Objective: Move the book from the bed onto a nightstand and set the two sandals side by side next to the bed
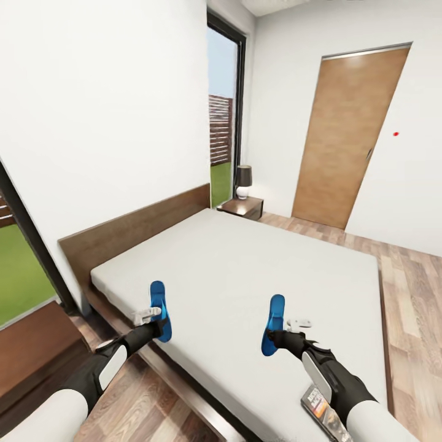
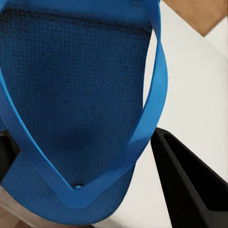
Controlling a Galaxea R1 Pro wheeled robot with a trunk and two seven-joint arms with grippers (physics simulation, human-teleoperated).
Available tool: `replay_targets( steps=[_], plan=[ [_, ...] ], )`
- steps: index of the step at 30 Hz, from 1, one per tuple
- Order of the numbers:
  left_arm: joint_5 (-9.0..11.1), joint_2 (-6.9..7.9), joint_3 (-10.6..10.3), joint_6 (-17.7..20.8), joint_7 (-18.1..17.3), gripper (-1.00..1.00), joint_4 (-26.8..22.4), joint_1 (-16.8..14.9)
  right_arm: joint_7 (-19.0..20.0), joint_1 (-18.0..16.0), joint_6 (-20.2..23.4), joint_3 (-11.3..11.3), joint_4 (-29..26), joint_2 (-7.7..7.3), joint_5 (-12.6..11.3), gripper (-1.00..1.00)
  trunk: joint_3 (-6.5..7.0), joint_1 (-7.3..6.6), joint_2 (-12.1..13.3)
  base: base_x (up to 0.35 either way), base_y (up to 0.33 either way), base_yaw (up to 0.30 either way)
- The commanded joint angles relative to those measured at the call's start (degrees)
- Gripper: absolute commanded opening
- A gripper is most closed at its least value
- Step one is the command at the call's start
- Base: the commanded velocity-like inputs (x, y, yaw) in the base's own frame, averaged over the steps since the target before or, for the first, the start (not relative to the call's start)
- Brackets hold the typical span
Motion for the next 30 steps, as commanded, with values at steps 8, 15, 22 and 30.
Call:
replay_targets(
  steps=[8, 15, 22, 30],
  plan=[
    [0.6, -0.06, -0.2, 0.4, -0.1, -1.0, -0.1, 0.0, 0.1, -0.1, 0.4, -2.5, -1.6, -1.87, -0.4, -1.0, -0.13, 0.04, -0.1, 0.0, 0.0, -0.3],
    [0.6, -0.29, -0.2, 0.4, -0.1, -1.0, -0.1, 0.0, 0.1, -0.1, 0.3, -2.5, -1.6, -1.8, -0.4, -1.0, -0.13, 0.04, -0.1, 0.0, 0.0, -0.3],
    [0.6, -0.28, -0.2, 0.4, -0.1, -1.0, -0.1, 0.0, 0.1, -0.1, 0.3, -2.5, -1.6, -1.79, -0.4, -1.0, -0.13, 0.04, -0.1, 0.0, 0.0, -0.3],
    [0.6, -0.28, -0.2, 0.4, -0.1, -1.0, -0.2, 0.0, 0.1, -0.1, 0.4, -2.6, -1.6, -1.79, -0.4, -1.0, -0.13, 0.04, -0.1, 0.0, 0.0, -0.3]
  ],
)
